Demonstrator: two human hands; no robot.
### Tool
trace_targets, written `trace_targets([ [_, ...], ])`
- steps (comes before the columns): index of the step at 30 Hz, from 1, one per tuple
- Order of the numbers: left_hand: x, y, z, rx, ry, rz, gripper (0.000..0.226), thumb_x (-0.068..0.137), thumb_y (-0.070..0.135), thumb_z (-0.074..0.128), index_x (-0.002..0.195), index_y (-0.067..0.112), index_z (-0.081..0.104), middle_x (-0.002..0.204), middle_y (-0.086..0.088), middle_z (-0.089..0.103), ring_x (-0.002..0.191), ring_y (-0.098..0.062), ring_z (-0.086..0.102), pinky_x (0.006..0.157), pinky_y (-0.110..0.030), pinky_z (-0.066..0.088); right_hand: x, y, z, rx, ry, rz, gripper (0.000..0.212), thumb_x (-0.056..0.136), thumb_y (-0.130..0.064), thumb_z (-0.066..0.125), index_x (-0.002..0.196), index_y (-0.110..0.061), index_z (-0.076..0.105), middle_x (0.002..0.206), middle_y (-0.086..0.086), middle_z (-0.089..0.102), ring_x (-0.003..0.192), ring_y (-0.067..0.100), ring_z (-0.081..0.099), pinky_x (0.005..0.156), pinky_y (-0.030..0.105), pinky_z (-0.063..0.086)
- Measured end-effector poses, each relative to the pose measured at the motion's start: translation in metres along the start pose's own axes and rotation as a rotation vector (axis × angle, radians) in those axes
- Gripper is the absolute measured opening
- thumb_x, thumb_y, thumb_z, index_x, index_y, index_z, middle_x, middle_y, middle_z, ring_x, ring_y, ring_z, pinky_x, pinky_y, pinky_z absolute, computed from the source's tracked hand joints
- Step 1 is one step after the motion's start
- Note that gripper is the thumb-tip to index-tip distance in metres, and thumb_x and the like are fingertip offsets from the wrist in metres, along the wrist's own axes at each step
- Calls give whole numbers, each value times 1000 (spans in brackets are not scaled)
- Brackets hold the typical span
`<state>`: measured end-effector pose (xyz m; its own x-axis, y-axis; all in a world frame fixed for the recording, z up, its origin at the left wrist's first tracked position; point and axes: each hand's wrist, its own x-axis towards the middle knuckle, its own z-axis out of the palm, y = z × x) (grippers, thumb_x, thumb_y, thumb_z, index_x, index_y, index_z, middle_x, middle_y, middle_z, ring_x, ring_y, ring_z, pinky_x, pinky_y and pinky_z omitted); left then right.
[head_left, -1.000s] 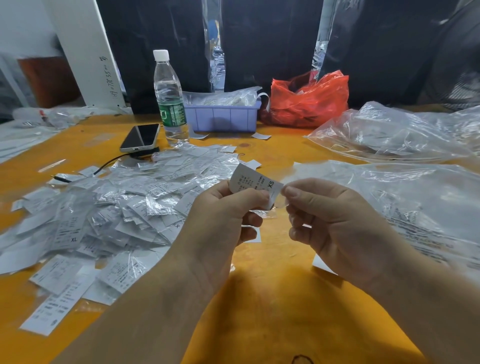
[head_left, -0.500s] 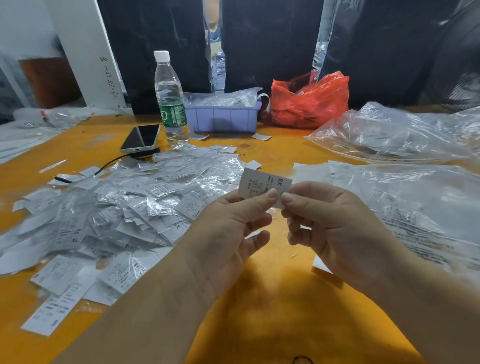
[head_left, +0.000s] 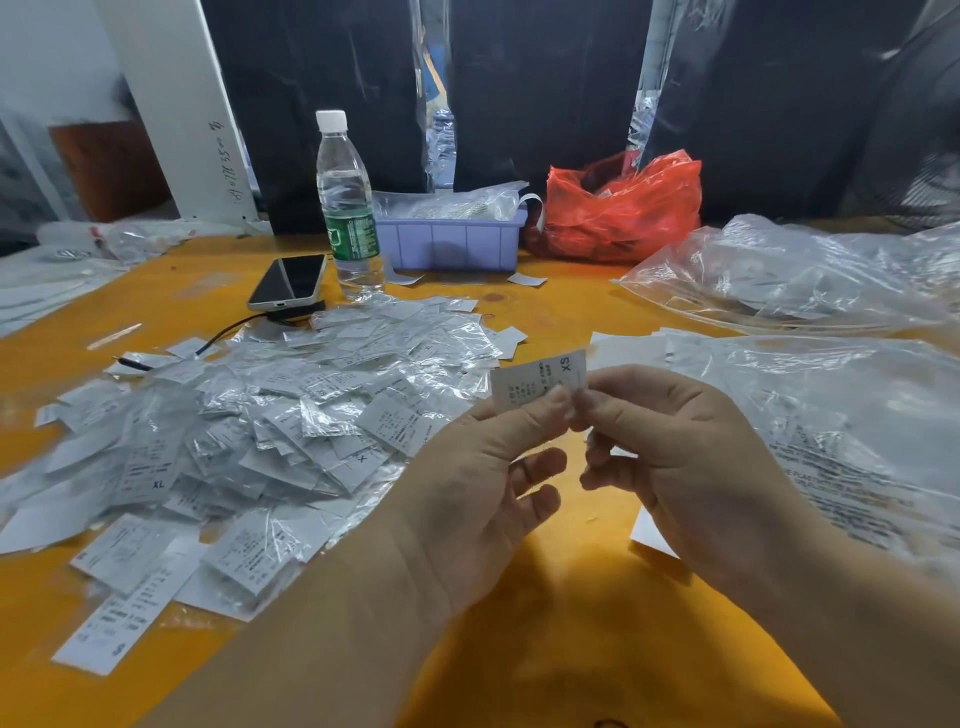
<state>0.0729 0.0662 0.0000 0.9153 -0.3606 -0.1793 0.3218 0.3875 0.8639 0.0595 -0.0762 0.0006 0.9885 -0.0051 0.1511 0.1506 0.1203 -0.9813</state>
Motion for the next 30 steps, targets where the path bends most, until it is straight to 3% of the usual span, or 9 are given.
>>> trace_targets([
  [3,3,4,-2,129,108,68,17,84,31,65,88,19,76,74,4,67,58,-9,56,56,-25,40,2,1,-2,-19,34,15,21,72,-25,69,84,-9,77,71,5,64,57,13,54,51,25,49],
  [7,5,7,-8,369,274,276,21,93,19,60,77,19,73,59,10,61,57,-9,49,57,-25,41,3,2,-3,-8,13,45,12,80,-15,67,85,-8,76,70,5,63,58,14,54,50,25,47],
  [10,4,3,-8,531,240,407,16,93,19,62,80,20,72,54,15,59,52,-1,49,53,-16,42,1,2,-2,-14,-37,39,19,74,-22,67,85,-11,77,70,4,61,59,13,55,50,25,47],
  [12,3,0,-7,567,192,456,14,91,20,64,80,22,73,58,14,61,54,1,51,52,-13,42,0,2,-2,-12,-46,38,14,82,-14,65,88,-11,77,71,4,60,60,13,55,51,24,48],
  [15,3,-1,-7,575,136,467,7,88,22,68,85,23,74,68,9,65,59,-3,53,56,-16,42,2,4,-3,-1,-51,48,15,85,-10,64,87,-13,78,74,6,62,61,14,56,52,25,50],
  [18,3,2,-9,522,110,406,9,90,23,66,96,23,74,71,8,66,61,-3,55,58,-19,43,3,3,-2,26,-64,74,22,68,-24,70,85,-12,78,75,7,64,61,14,57,52,27,50],
  [20,4,6,-11,490,95,363,14,92,20,62,92,21,76,70,7,66,62,-6,55,60,-24,43,4,2,-4,41,-54,91,27,64,-26,71,85,-12,78,74,6,64,61,13,58,51,26,50],
  [26,4,9,-12,564,101,414,16,91,10,59,81,12,71,53,15,57,51,1,49,50,-9,39,4,1,-4,61,-86,103,26,64,-26,72,85,-13,79,73,6,67,59,11,57,52,25,50],
  [30,3,10,-13,543,105,426,15,88,9,64,74,13,67,50,16,56,48,3,51,49,-7,38,5,-2,-6,86,-68,94,26,66,-27,71,86,-13,78,75,7,67,59,12,57,52,26,51],
])
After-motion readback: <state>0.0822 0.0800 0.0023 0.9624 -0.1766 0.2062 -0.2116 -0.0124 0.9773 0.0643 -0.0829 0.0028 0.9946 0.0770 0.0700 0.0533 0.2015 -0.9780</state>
